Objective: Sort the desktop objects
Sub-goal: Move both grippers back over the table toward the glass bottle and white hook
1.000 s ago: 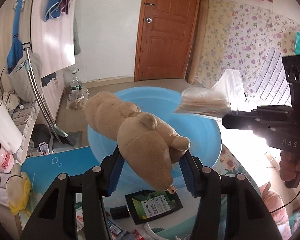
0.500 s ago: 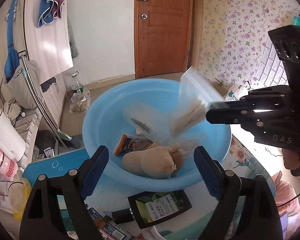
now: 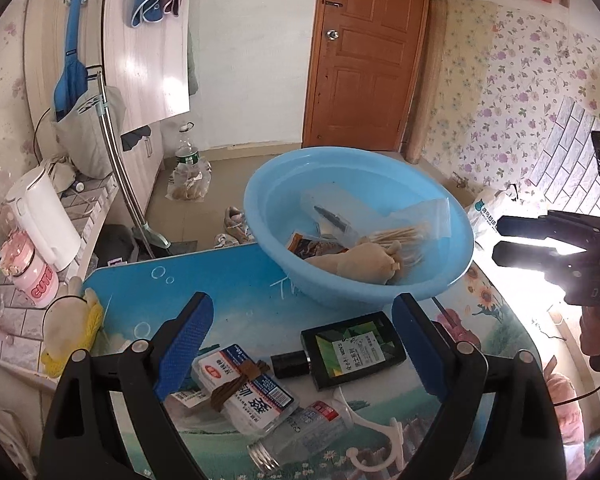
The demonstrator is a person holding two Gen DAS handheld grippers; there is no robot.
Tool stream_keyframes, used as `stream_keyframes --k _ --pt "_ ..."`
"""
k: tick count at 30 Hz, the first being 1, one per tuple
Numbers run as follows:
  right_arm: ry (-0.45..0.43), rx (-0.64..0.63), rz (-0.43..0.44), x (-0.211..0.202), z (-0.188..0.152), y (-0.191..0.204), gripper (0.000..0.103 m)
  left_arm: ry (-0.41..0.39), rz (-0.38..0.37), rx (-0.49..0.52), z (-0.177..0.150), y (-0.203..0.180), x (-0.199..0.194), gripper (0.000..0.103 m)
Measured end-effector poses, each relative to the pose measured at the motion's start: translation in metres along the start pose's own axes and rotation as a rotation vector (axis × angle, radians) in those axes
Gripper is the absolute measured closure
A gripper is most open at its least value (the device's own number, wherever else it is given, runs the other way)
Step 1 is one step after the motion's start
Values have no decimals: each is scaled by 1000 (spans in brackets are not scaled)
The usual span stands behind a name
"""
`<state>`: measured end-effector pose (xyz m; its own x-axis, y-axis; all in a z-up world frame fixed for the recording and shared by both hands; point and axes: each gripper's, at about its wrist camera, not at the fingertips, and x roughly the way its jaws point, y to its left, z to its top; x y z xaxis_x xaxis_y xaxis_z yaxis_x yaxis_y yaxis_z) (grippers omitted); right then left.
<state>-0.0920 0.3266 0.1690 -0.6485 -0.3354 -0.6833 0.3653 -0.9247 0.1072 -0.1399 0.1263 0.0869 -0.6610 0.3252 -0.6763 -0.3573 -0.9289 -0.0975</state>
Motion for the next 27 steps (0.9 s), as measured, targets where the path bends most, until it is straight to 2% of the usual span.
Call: stream_keyframes --k 2,4,6,10,13,19,23,27 --pt "-20 18 -11 -14 -10 2 53 0 2 -13 -4 3 -5 12" --pt "-44 21 -44 -27 -22 6 48 0 8 -27 -9 5 -11 11" --pt "-56 25 -72 -37 -36 9 37 -1 30 -39 -14 8 -17 7" --pt "-35 80 -91 -45 -55 3 37 -5 74 -60 -31 14 -31 4" --pt "-10 133 -115 -44 -72 3 36 21 103 -97 -46 22 -35 0" --pt "41 194 -80 -30 -104 14 36 85 158 -145 -75 40 -38 0" --pt "62 175 -50 -15 -111 37 36 103 179 -180 -89 52 -41 0" --pt "99 180 -4 1 -112 58 36 106 184 -167 -95 59 -46 0"
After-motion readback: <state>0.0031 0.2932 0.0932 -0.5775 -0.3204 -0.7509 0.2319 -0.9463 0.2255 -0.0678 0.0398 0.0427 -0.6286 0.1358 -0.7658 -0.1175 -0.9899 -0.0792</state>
